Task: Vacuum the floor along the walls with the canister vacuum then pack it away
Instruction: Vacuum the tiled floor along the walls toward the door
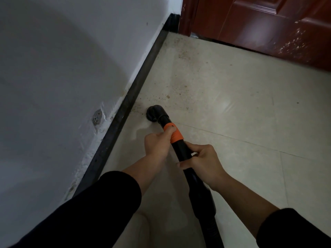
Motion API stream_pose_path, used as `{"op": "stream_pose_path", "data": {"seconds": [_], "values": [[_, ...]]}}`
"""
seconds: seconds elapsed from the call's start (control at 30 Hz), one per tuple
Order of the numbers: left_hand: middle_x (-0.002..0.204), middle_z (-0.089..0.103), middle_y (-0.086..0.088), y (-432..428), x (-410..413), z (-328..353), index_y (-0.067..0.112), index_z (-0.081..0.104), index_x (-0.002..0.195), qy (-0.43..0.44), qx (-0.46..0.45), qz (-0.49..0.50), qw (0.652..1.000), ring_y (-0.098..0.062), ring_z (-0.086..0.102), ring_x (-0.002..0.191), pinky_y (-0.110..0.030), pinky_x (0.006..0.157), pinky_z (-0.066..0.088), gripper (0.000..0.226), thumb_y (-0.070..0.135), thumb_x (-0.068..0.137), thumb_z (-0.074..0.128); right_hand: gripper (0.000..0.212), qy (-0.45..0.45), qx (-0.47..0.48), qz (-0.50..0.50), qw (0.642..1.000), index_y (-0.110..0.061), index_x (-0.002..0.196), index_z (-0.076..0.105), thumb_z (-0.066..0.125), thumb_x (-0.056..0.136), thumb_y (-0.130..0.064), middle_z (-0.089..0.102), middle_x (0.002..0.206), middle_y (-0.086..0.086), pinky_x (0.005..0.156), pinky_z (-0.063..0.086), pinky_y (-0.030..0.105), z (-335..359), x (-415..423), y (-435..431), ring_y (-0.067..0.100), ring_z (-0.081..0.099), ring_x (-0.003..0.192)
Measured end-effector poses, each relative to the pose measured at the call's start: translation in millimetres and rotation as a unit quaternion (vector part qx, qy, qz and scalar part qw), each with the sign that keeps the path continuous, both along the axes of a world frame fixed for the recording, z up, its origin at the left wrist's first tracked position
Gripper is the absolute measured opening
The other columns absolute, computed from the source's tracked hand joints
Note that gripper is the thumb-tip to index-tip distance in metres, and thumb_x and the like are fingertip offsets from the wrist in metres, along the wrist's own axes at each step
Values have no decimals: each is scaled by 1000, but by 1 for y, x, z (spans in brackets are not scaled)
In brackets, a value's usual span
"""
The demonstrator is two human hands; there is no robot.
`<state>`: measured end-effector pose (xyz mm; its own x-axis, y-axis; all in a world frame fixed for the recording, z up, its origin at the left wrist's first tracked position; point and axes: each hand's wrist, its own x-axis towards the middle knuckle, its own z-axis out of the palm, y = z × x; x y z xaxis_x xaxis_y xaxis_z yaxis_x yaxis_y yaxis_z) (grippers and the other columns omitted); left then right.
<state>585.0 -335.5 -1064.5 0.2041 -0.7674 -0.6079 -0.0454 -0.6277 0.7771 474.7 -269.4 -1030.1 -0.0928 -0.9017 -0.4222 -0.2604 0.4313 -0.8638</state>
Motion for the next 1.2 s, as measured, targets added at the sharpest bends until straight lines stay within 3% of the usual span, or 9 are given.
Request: {"op": "stream_pose_path", "data": {"seconds": [0.13, 0.37, 0.5, 0.57, 0.7, 0.8, 1.0, 1.13, 1.2], "values": [[54, 46, 0, -2, 7, 2, 11, 51, 57, 4, -3, 14, 1000, -12, 43, 48, -25, 47, 33, 43, 39, 81, 73, 46, 1, -2, 5, 1000, -33, 85, 74, 77, 63, 7, 72, 84, 15, 67, 57, 36, -1, 7, -5, 25, 68, 67], [61, 52, -4, -8, 18, 1, 7, 61, 68, -8, -10, 29, 999, -15, 48, 53, -27, 51, 36, 38, 41, 82, 71, 53, -5, -3, 19, 1000, -37, 89, 72, 76, 63, 9, 72, 81, 15, 60, 55, 28, -4, 19, -14, 17, 65, 57], [57, 50, -3, -12, 25, -1, 10, 53, 57, -11, -15, 33, 999, -16, 47, 53, -28, 52, 35, 42, 38, 83, 70, 56, 2, -2, 30, 1000, -33, 102, 72, 77, 64, 9, 74, 85, 11, 61, 55, 25, -7, 24, -20, 16, 67, 60], [57, 50, -3, -14, 28, -2, 10, 53, 57, -9, -18, 43, 999, -15, 47, 53, -28, 51, 35, 40, 36, 82, 71, 57, -2, -3, 33, 999, -35, 99, 71, 76, 64, 10, 74, 85, 13, 60, 55, 25, -8, 25, -24, 16, 67, 58], [64, 56, -5, -17, 32, -4, 4, 64, 71, -18, -25, 60, 998, -13, 49, 53, -18, 41, 36, 35, 37, 82, 71, 57, -5, -3, 43, 999, -31, 102, 73, 76, 63, 12, 72, 83, 16, 57, 53, 21, -9, 28, -29, 12, 65, 56], [61, 53, -4, -20, 36, -8, 6, 60, 67, -30, -26, 57, 998, -11, 47, 51, -16, 38, 33, 37, 38, 82, 70, 54, -8, 0, 49, 999, -23, 104, 75, 76, 63, 11, 73, 81, 15, 56, 53, 21, -10, 31, -31, 13, 65, 56], [58, 49, -5, -17, 35, -7, 4, 56, 64, -24, -40, 56, 997, -11, 43, 49, -13, 35, 30, 40, 36, 83, 70, 57, -25, 1, 49, 999, -36, 93, 73, 75, 63, 13, 73, 73, 9, 55, 52, 21, -7, 28, -34, 13, 66, 54], [69, 60, -9, -17, 33, -4, 7, 61, 64, -2, -25, 66, 998, -18, 59, 63, -25, 54, 43, 36, 37, 82, 71, 57, -25, 0, 52, 998, -31, 99, 75, 76, 63, 13, 72, 72, 8, 54, 50, 20, -10, 24, -34, 13, 65, 54], [69, 62, -5, -20, 33, -3, 11, 61, 64, 0, -18, 65, 998, -14, 58, 60, -24, 54, 42, 33, 37, 83, 70, 58, -16, -7, 53, 998, -24, 108, 75, 76, 62, 11, 74, 79, 8, 57, 52, 23, -15, 26, -35, 17, 68, 58]]}}
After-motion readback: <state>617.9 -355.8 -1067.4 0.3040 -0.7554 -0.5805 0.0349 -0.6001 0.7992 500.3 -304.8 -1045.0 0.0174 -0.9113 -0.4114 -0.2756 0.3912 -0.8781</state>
